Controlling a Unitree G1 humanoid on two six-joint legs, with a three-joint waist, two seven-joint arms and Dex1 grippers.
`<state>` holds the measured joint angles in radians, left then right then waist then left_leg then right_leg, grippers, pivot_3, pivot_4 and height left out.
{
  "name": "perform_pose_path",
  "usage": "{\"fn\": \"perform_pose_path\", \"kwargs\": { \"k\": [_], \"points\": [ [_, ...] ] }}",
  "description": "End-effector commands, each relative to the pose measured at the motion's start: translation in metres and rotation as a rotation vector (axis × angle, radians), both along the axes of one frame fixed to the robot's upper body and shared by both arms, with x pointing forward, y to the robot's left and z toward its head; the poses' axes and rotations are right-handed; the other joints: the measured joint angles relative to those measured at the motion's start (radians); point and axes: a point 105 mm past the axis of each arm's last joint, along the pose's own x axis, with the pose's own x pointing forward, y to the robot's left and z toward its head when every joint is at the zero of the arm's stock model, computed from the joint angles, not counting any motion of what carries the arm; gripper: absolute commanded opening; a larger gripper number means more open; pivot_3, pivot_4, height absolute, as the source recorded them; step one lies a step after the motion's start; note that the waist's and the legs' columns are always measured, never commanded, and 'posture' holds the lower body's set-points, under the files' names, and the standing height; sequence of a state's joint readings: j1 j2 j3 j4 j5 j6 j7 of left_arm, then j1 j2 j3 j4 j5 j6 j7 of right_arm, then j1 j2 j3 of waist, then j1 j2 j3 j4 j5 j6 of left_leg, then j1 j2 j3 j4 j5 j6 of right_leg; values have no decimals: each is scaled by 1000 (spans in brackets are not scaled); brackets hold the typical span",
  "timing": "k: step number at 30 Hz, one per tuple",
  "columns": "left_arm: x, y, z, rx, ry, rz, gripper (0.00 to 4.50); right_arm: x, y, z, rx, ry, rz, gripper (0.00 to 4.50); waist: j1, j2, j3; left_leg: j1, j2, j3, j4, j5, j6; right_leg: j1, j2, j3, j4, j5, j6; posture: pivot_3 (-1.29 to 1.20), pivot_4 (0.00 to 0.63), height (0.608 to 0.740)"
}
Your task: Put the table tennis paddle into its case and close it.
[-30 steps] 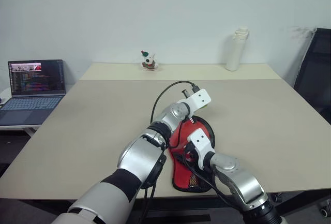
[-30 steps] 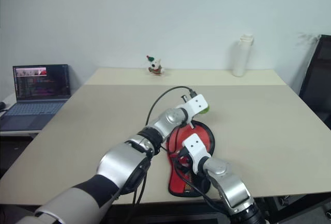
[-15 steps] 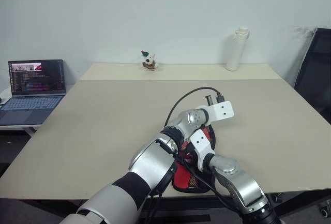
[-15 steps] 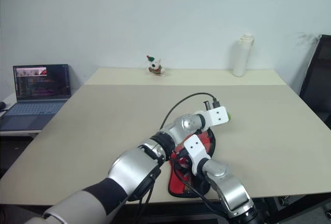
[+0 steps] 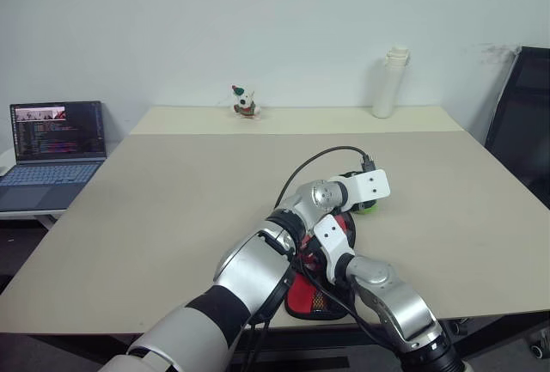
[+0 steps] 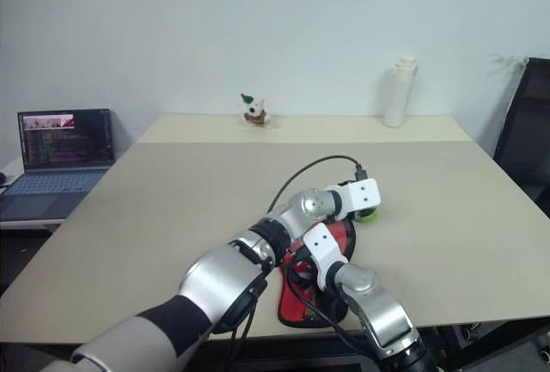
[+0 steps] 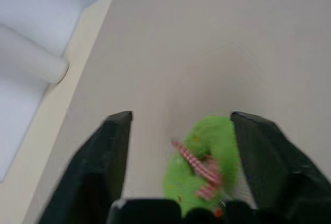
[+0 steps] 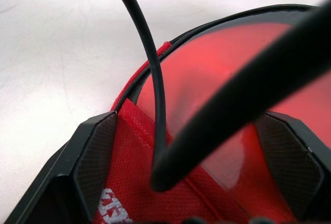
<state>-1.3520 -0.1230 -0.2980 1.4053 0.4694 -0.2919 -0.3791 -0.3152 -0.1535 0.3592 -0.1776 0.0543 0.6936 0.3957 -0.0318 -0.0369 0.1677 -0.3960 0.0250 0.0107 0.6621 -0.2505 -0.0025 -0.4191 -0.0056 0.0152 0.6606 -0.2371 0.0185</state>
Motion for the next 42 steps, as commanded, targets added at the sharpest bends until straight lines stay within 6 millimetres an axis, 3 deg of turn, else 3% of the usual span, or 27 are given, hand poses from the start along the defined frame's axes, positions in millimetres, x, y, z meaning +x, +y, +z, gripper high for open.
{"fn": "perform_pose_path", "kwargs": {
  "k": [1,6,12,17,23,31,42],
  "points": [
    [8,-1,41,-90,-98,22,3525,-17,-9,-47,-55,237,6,4500,0,0,0,0,0,0,0,0,0,0,0,0,0,0,0,0,150,740],
    [21,23,62,-215,-87,89,3525,-20,-16,-25,-24,217,36,4500,0,0,0,0,0,0,0,0,0,0,0,0,0,0,0,0,150,740],
    [33,60,74,-344,-1,120,3525,-28,-32,33,93,148,73,4500,3,0,2,-3,1,-1,0,0,0,-1,0,-1,0,0,0,0,150,740],
    [39,96,70,-440,125,135,3525,-30,-59,76,158,101,64,4500,1,1,5,-4,1,-2,0,0,0,-3,0,0,-1,0,0,0,150,740],
    [29,124,47,-458,293,61,3525,-13,-109,107,123,15,-63,4500,3,1,6,-4,1,-2,0,0,0,-3,0,-1,-1,0,0,0,150,740],
    [-3,122,-9,-355,468,-48,3525,52,-142,113,121,-83,-355,4500,2,2,6,-3,1,-1,0,0,0,-3,0,1,1,0,-1,0,150,740],
    [-17,118,-47,-260,527,-45,3525,121,-162,75,92,-25,-583,4500,0,2,6,-4,1,1,0,0,0,-3,-1,2,1,2,-4,0,150,740]
  ]
}}
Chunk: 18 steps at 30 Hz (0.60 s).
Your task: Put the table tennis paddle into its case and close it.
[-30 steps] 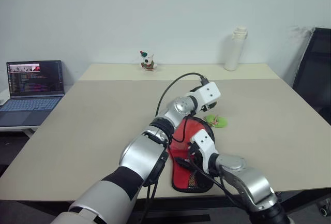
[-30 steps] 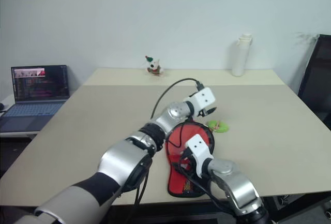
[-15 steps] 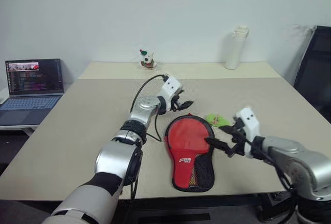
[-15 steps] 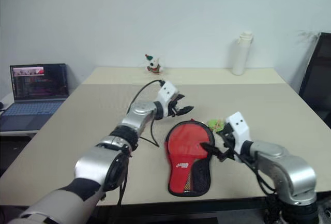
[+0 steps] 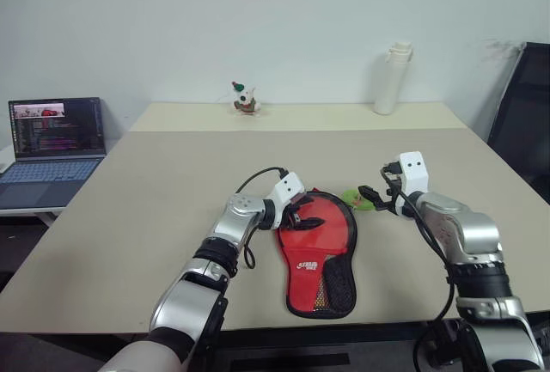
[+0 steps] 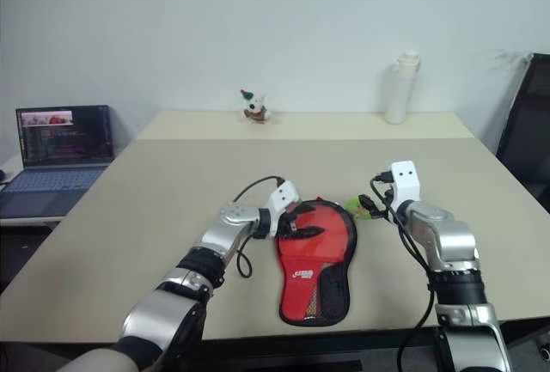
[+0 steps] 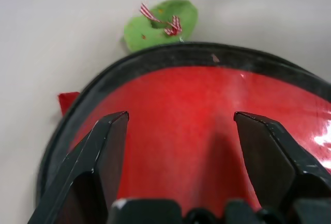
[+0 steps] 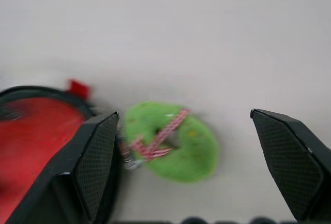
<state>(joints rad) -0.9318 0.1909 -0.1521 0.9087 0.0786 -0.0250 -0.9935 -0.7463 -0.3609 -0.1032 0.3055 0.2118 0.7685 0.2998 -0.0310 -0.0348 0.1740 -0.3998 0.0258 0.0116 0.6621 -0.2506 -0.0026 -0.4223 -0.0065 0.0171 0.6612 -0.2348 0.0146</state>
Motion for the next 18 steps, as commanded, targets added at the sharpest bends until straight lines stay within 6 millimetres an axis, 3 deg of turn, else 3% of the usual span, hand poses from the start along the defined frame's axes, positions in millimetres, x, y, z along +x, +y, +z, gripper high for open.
{"fn": "perform_pose_path", "kwargs": {
  "k": [1,11,18],
  "points": [
    [-1,-1,3,3,-27,-13,3525,16,-8,1,-25,-30,-45,4500,0,0,0,0,0,0,0,0,0,0,0,0,0,0,-1,0,150,740],
    [-4,3,-2,4,-17,1,3525,18,7,-40,-35,87,16,4500,-3,0,0,1,1,0,0,0,0,0,0,1,1,1,-1,0,150,740],
    [-7,2,-9,19,-9,3,3570,13,22,-45,-71,85,84,2222,-2,1,-1,2,2,0,0,0,0,0,1,1,2,1,-1,0,150,740]
  ]
}}
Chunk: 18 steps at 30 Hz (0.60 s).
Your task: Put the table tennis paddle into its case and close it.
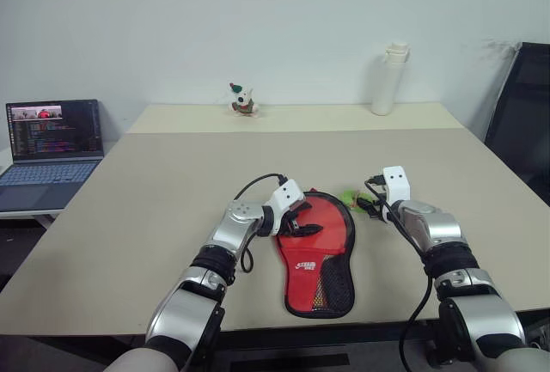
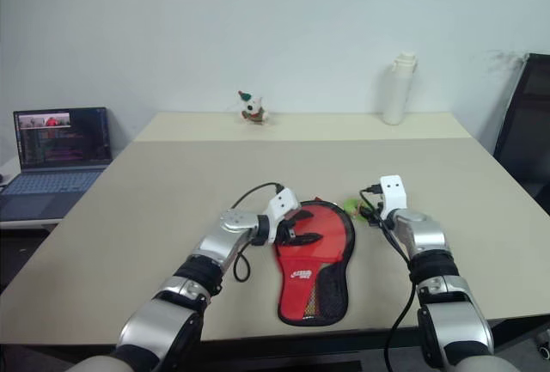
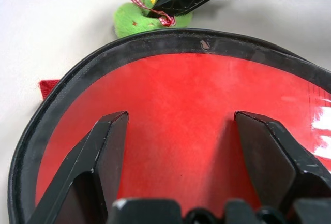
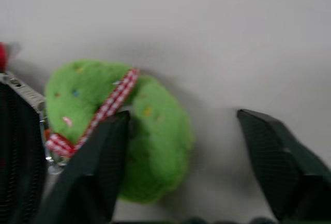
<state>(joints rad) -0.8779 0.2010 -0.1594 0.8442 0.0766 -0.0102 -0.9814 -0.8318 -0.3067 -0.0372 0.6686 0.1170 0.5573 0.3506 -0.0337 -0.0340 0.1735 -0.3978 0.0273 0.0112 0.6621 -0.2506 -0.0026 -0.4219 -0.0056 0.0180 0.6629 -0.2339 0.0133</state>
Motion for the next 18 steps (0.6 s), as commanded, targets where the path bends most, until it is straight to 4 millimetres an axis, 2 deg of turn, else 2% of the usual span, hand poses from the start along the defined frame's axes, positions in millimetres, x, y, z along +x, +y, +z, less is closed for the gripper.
{"fn": "perform_pose_path", "kwargs": {
  "k": [1,6,12,14,18],
  "points": [
    [-2,-3,-3,18,-6,-12,3570,-4,8,-2,-16,-3,39,1858,1,0,0,0,0,0,0,0,0,0,0,0,0,0,0,0,150,740],
    [-5,-5,-8,26,9,-25,3570,-6,5,0,-41,-21,40,193,2,0,0,0,0,0,0,0,0,0,0,0,0,0,0,0,150,740],
    [-10,-8,-19,41,40,-45,3570,-15,-28,22,-86,-83,-13,89,6,0,0,-1,-1,0,0,0,0,0,-1,-1,-1,0,0,0,150,740],
    [-10,-8,-22,49,42,-40,3570,-26,-43,26,-111,-83,-19,89,10,1,0,-1,-1,-1,0,0,0,1,-1,-1,-1,-1,1,0,150,740],
    [-13,-11,-26,46,56,-46,3570,-53,-57,30,-136,-60,7,89,13,2,-2,-2,-2,-1,0,0,0,1,-2,-1,-2,-2,4,0,150,740]
  ]
}}
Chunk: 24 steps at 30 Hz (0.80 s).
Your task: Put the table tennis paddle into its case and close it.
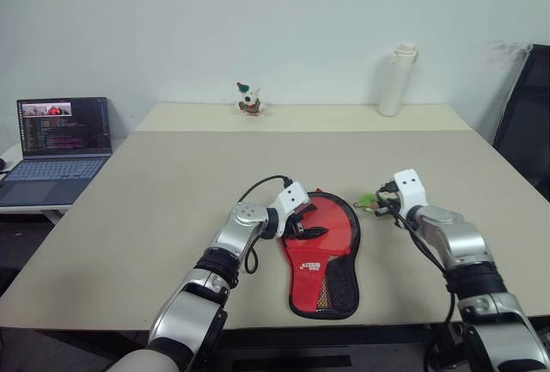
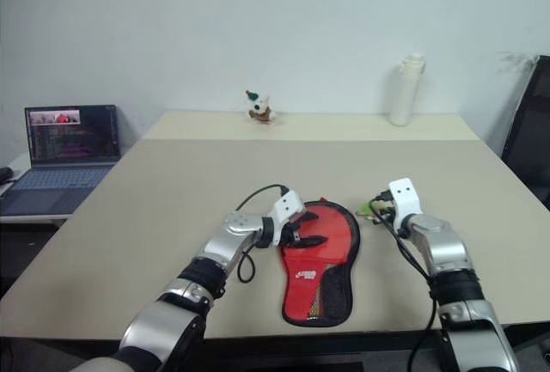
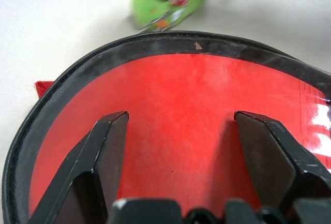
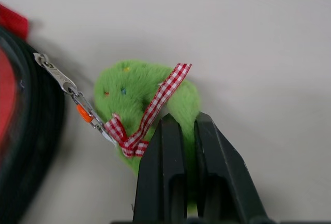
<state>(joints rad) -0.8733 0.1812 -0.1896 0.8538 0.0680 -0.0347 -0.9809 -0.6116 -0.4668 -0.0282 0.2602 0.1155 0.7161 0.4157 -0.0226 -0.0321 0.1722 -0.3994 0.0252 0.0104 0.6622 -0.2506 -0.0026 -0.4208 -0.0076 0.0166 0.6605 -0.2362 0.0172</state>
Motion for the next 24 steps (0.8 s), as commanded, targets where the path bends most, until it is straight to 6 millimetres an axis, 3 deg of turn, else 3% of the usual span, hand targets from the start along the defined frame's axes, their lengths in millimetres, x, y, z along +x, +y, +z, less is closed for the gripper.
{"fn": "perform_pose_path", "kwargs": {
  "k": [1,5,10,24],
  "points": [
    [-8,-1,-23,47,60,-7,3570,-25,-14,19,-6,-14,22,89,4,1,0,0,0,0,0,0,0,0,0,0,0,0,0,0,150,740],
    [-8,-5,-25,48,67,-5,3570,-57,-10,20,-13,36,90,89,11,2,-1,0,0,0,0,0,0,1,0,-1,0,-1,1,0,150,740],
    [-7,-13,-25,50,70,-7,3570,-112,8,14,-23,141,249,89,23,2,-2,0,0,-1,1,0,0,2,0,-2,-2,-1,1,0,150,740],
    [-6,-26,-26,61,65,-20,3570,-196,24,-1,-4,370,491,89,37,2,-3,0,-1,-6,0,-1,0,10,0,-7,-14,0,3,0,150,740]
  ]
}}
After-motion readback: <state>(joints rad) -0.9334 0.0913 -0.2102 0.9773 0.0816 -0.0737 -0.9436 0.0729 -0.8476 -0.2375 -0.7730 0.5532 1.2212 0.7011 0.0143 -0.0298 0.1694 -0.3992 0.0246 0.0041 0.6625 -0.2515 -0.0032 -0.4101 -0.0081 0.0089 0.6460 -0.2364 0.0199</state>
